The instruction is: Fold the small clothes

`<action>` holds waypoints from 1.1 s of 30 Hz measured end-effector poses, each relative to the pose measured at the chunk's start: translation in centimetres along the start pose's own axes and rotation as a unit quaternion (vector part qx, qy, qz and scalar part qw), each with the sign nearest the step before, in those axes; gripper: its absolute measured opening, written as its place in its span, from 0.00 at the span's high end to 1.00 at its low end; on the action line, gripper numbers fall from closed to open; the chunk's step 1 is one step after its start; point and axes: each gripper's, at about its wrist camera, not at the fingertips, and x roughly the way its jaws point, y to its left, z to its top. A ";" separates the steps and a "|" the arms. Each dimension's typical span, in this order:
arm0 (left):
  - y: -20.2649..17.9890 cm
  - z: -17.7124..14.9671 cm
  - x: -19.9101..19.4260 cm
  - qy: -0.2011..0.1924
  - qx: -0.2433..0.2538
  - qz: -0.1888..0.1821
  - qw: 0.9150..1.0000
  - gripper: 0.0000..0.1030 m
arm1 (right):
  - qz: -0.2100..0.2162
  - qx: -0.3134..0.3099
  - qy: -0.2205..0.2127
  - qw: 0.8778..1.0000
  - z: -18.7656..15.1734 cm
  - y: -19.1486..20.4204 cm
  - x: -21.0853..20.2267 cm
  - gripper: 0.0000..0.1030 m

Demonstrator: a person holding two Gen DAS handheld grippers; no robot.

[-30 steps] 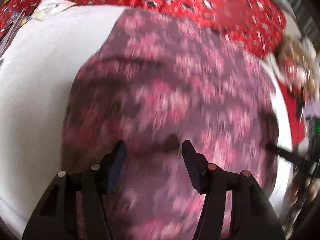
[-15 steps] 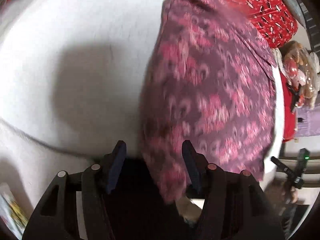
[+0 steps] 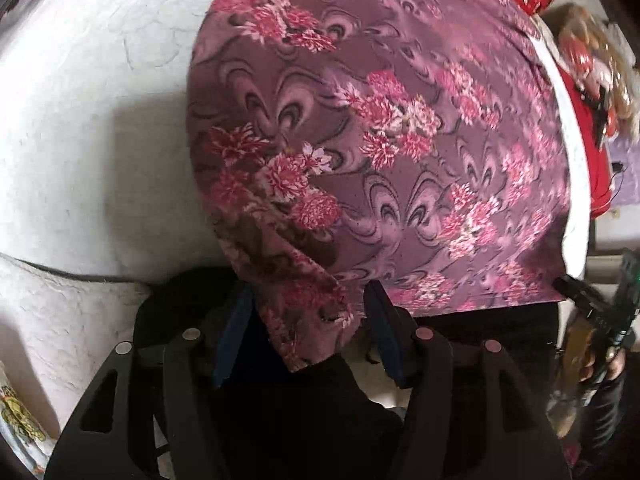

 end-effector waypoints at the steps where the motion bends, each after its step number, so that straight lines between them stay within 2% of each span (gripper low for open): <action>1: -0.2 -0.1 0.2 0.002 0.005 0.000 1.000 0.76 | -0.013 -0.011 0.001 1.000 0.0 0.2 -0.1 0.83; 2: -0.5 -0.2 0.4 0.008 0.007 -0.007 1.000 0.84 | -0.019 -0.022 0.003 1.000 0.0 0.5 0.0 0.93; 4: -0.3 -0.4 0.0 0.005 0.003 -0.029 1.000 0.89 | 0.003 -0.023 -0.003 1.000 -0.1 0.5 -0.7 0.93; 6: 0.6 -0.5 -0.9 0.000 -0.013 -0.060 0.998 0.91 | 0.029 -0.018 -0.015 0.999 -0.1 0.5 -1.7 0.93; 8: 1.8 -0.3 -2.2 -0.010 -0.039 -0.112 0.993 0.91 | 0.067 0.001 -0.033 0.997 0.2 0.3 -3.2 0.94; 11: 3.3 0.4 -5.2 -0.048 -0.073 -0.201 0.976 0.91 | 0.139 0.040 -0.072 0.987 1.1 -0.4 -5.7 0.94; 13: 4.0 1.0 -7.1 -0.081 -0.089 -0.245 0.962 0.91 | 0.176 0.055 -0.097 0.978 1.9 -0.4 -7.2 0.94; 14: 4.5 1.6 -8.4 -0.102 -0.099 -0.272 0.952 0.91 | 0.189 0.060 -0.107 0.974 2.3 -0.3 -7.7 0.94; 17: 5.4 3.4 -10.5 -0.142 -0.112 -0.310 0.934 0.91 | 0.233 0.074 -0.139 0.960 3.9 0.0 -9.3 0.96; 19: 5.6 5.0 -11.1 -0.161 -0.118 -0.314 0.928 0.91 | 0.252 0.082 -0.157 0.951 5.2 0.2 -10.1 0.96; 21: 5.7 6.0 -11.2 -0.168 -0.120 -0.300 0.931 0.91 | 0.260 0.090 -0.172 0.946 6.9 0.6 -10.5 0.97; 22: 5.4 6.3 -11.2 -0.165 -0.117 -0.288 0.936 0.91 | 0.257 0.092 -0.175 0.946 7.6 0.7 -10.5 0.98; 24: 4.9 6.3 -10.2 -0.142 -0.108 -0.252 0.951 0.89 | 0.245 0.093 -0.176 0.949 8.7 0.7 -10.4 0.98; 26: 4.6 5.7 -8.8 -0.110 -0.093 -0.219 0.965 0.77 | 0.236 0.094 -0.168 0.953 9.5 0.5 -9.9 0.98; 27: 4.2 5.2 -7.8 -0.093 -0.090 -0.198 0.972 0.58 | 0.234 0.095 -0.163 0.954 9.7 0.3 -9.6 0.98; 28: 4.1 4.6 -6.9 -0.075 -0.086 -0.177 0.978 0.49 | 0.229 0.096 -0.157 0.956 9.9 0.2 -9.2 0.98; 30: 3.0 3.7 -4.5 -0.036 -0.071 -0.147 0.986 0.49 | 0.221 0.092 -0.149 0.959 9.9 0.2 -8.6 0.98; 33: 1.2 2.2 -2.0 0.016 -0.045 -0.105 0.993 0.49 | 0.221 0.086 -0.144 0.961 9.5 0.1 -8.1 0.98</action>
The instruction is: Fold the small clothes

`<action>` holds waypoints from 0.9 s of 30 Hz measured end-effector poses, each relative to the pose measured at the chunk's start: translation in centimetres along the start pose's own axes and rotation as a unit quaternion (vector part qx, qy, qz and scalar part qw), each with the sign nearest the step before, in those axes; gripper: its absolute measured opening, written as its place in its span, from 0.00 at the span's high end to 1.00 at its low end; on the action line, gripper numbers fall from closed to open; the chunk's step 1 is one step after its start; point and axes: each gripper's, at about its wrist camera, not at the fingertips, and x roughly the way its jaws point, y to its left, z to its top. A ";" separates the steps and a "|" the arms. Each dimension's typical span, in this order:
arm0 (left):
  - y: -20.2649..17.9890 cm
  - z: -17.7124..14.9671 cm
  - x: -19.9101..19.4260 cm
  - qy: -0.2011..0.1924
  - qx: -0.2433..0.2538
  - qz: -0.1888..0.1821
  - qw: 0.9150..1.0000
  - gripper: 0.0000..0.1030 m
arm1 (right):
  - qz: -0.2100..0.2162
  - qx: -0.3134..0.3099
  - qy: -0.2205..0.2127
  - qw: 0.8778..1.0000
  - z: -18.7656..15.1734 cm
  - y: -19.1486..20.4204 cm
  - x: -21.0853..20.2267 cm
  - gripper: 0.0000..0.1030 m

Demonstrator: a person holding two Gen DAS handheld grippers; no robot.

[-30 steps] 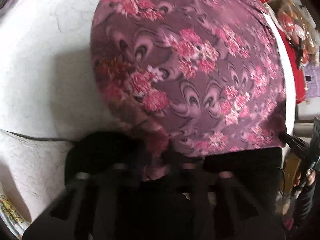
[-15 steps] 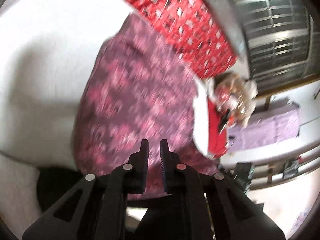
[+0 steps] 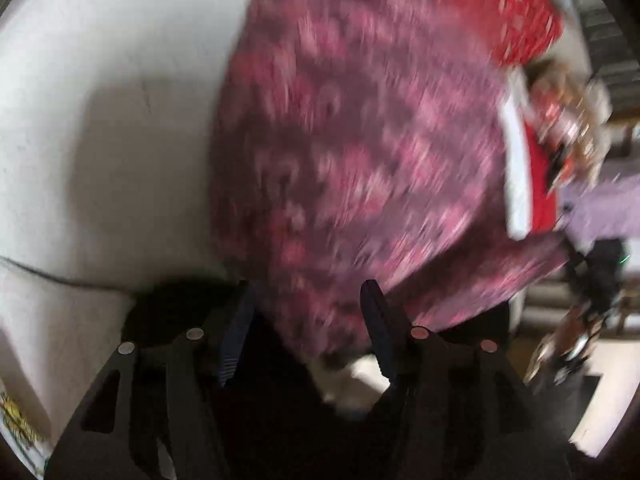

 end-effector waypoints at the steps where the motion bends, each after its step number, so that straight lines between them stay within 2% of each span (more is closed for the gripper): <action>1: -0.9 -0.4 0.9 0.013 0.017 0.023 0.999 0.48 | 0.003 0.001 0.000 1.000 -0.3 -0.1 0.0 0.98; 4: -2.5 -1.1 2.5 0.032 0.049 0.077 0.995 0.48 | 0.011 0.008 -0.001 1.000 -1.0 -0.5 -0.1 0.98; 7: -2.8 -0.8 4.1 0.052 0.033 0.079 0.995 0.48 | 0.015 0.011 -0.001 1.000 -1.8 -0.7 -0.4 0.98; 9: -2.3 -0.5 5.7 0.067 0.004 0.083 0.994 0.48 | 0.017 0.012 -0.003 1.000 -2.1 -0.7 -0.6 0.98; 11: -1.5 -0.3 6.5 0.072 -0.016 0.079 0.994 0.69 | 0.020 0.013 -0.006 1.000 -2.4 -0.8 -0.9 0.98; 12: -1.2 -0.2 6.7 0.070 -0.025 0.081 0.994 0.84 | 0.022 0.014 -0.008 1.000 -2.6 -0.7 -1.1 0.98; 13: -0.8 -0.2 6.5 0.066 -0.037 0.071 0.995 0.88 | 0.024 0.013 -0.009 1.000 -2.8 -0.7 -1.3 0.98; 14: -0.3 -0.2 5.6 0.053 -0.051 0.041 0.996 0.92 | 0.024 0.011 -0.011 1.000 -2.9 -0.6 -1.6 0.98; 16: 0.1 -0.4 3.4 0.025 -0.060 -0.004 0.998 0.93 | 0.028 0.005 -0.017 0.999 -3.2 -0.4 -2.1 0.99; 19: 0.5 -0.7 -0.6 -0.026 -0.074 -0.077 0.994 0.93 | 0.039 -0.010 -0.036 0.999 -3.1 0.0 -3.4 1.00; 21: 1.0 -0.5 -2.6 -0.053 -0.079 -0.100 0.990 0.93 | 0.041 -0.014 -0.046 0.998 -2.8 0.1 -4.0 1.00; 22: 1.5 -0.4 -3.3 -0.061 -0.081 -0.109 0.989 0.93 | 0.030 -0.015 -0.045 0.998 -2.5 0.1 -4.0 1.00; 25: 1.8 -0.1 -4.2 -0.079 -0.090 -0.123 0.985 0.93 | -0.039 -0.004 -0.025 0.999 -1.9 -0.8 -3.1 0.93; 27: 1.9 0.2 -4.0 -0.080 -0.099 -0.140 0.982 0.93 | -0.070 0.009 0.001 0.998 -2.1 -1.7 -2.4 0.92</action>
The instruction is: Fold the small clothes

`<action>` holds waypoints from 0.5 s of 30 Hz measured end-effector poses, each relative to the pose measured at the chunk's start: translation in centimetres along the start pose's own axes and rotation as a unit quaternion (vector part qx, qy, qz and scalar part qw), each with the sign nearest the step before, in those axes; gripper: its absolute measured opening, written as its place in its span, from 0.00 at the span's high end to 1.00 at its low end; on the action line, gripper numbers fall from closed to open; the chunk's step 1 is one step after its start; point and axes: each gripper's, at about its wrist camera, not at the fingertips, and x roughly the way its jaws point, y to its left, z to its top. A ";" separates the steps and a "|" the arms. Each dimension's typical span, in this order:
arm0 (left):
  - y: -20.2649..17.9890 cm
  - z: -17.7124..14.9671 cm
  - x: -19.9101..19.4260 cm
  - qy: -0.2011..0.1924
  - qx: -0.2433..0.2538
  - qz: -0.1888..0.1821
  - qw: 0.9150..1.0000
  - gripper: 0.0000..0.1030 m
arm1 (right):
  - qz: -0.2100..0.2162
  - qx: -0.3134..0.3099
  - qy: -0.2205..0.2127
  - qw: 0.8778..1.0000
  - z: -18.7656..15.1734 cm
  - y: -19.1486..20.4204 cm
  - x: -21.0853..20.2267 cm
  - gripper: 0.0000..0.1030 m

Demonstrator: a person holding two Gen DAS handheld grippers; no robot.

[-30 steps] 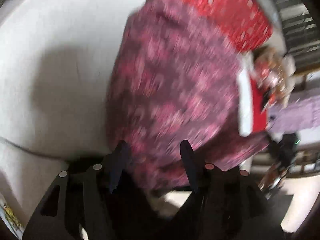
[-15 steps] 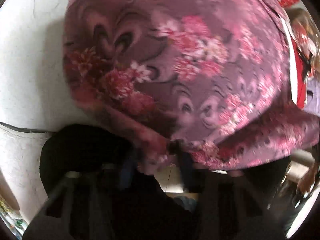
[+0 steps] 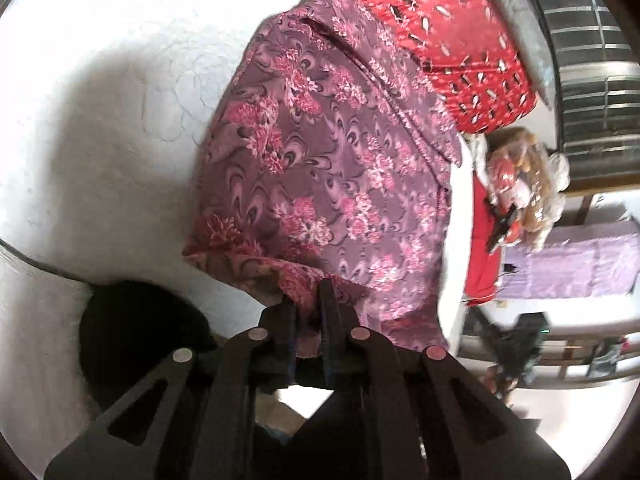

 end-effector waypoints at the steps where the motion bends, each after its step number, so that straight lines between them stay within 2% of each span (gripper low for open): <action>1: 0.2 0.0 0.1 0.001 -0.001 -0.001 1.000 0.93 | -0.001 0.010 0.026 1.000 -0.3 -0.4 0.6 0.90; 3: 0.5 0.0 0.2 0.005 -0.001 0.000 1.000 0.93 | -0.007 0.012 0.060 0.998 -1.1 -0.6 1.2 0.71; 4: 0.4 -0.1 0.3 0.009 -0.002 -0.001 1.000 0.93 | -0.023 0.004 0.075 0.997 -1.7 -0.5 1.5 0.59; 6: 0.1 -0.3 0.9 0.012 -0.005 -0.006 1.000 0.93 | -0.055 -0.018 0.094 0.994 -2.9 -0.1 1.9 0.57; 9: 0.0 -0.5 0.8 0.010 -0.006 -0.012 1.000 0.93 | -0.049 -0.030 0.129 0.990 -4.6 0.4 2.7 0.57; 11: 0.1 -0.5 0.8 0.008 -0.009 -0.016 1.000 0.93 | -0.049 -0.051 0.138 0.988 -5.5 1.1 3.2 0.57; 12: 0.2 -0.5 0.7 0.008 -0.011 -0.018 1.000 0.93 | -0.055 -0.069 0.135 0.987 -5.7 1.7 3.3 0.58; 13: 0.3 -0.4 0.7 0.008 -0.014 -0.021 1.000 0.93 | -0.059 -0.084 0.136 0.985 -5.9 2.3 3.6 0.73; 14: 0.4 -0.4 0.6 0.008 -0.016 -0.025 1.000 0.93 | -0.057 -0.093 0.141 0.984 -5.9 2.6 3.9 0.95; 15: 0.4 -0.4 0.5 0.008 -0.017 -0.029 0.999 0.93 | -0.049 -0.097 0.148 0.983 -6.0 2.8 4.2 0.96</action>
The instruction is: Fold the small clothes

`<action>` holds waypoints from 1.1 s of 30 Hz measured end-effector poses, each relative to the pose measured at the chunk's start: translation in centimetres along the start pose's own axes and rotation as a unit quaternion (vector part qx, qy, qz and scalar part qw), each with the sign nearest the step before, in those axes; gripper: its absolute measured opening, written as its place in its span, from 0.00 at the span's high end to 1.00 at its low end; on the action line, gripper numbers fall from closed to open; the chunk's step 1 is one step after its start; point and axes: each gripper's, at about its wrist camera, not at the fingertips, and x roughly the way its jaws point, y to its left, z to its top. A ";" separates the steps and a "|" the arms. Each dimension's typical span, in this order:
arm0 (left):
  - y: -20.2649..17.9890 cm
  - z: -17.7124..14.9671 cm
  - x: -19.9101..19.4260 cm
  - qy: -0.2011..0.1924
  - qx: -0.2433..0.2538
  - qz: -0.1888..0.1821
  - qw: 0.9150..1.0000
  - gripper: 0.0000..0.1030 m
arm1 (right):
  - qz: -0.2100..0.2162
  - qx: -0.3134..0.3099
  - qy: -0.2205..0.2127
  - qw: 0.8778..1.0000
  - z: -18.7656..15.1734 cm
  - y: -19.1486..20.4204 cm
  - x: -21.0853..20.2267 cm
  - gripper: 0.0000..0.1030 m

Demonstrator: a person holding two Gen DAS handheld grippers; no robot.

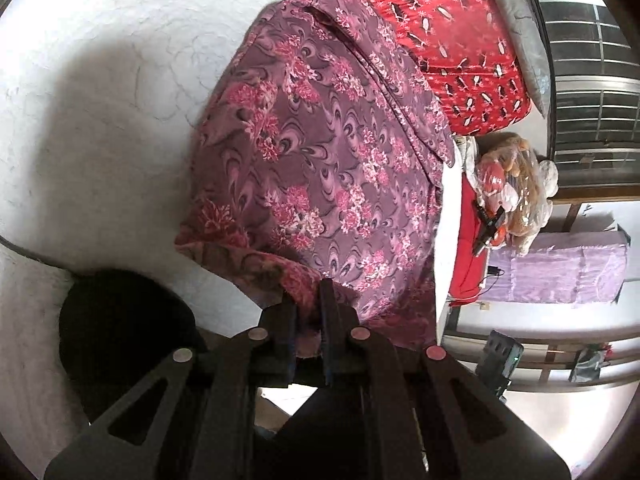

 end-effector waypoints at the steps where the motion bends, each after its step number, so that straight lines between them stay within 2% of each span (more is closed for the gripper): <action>1: 0.0 0.1 -0.3 -0.002 -0.001 -0.007 1.000 0.93 | 0.008 -0.002 -0.003 1.000 0.1 0.1 0.0 0.96; 3: -0.3 0.3 -0.9 -0.008 -0.004 -0.023 1.000 0.93 | 0.023 -0.005 -0.023 0.999 0.7 0.3 -0.8 0.96; 6: -1.0 1.2 -2.2 -0.027 -0.002 -0.043 0.999 0.93 | 0.075 0.021 -0.072 0.994 2.4 0.1 -2.8 0.96; 10: -1.9 3.1 -3.2 -0.052 -0.002 -0.070 0.996 0.93 | 0.115 0.047 -0.133 0.983 5.0 -0.8 -5.2 0.96; 17: -2.6 8.6 -3.3 -0.104 -0.022 -0.115 0.988 0.93 | 0.175 0.109 -0.204 0.957 10.2 -3.3 -6.2 0.96; 18: -2.6 9.4 -3.2 -0.122 -0.022 -0.126 0.984 0.93 | 0.177 0.115 -0.210 0.955 10.8 -3.5 -6.0 0.96; 23: -2.4 16.0 -1.3 -0.153 -0.042 -0.143 0.977 0.93 | 0.197 0.158 -0.244 0.936 15.8 -6.2 -4.7 0.96; 27: -2.4 21.2 1.3 -0.168 -0.056 -0.149 0.973 0.93 | 0.205 0.184 -0.278 0.921 21.0 -8.4 -3.3 0.96; 29: -3.0 23.8 2.9 -0.173 -0.053 -0.144 0.973 0.93 | 0.208 0.200 -0.289 0.913 23.8 -9.6 -2.4 0.96; 33: -4.3 28.9 6.5 -0.174 -0.043 -0.116 0.977 0.92 | 0.201 0.228 -0.299 0.905 28.3 -11.8 0.3 0.96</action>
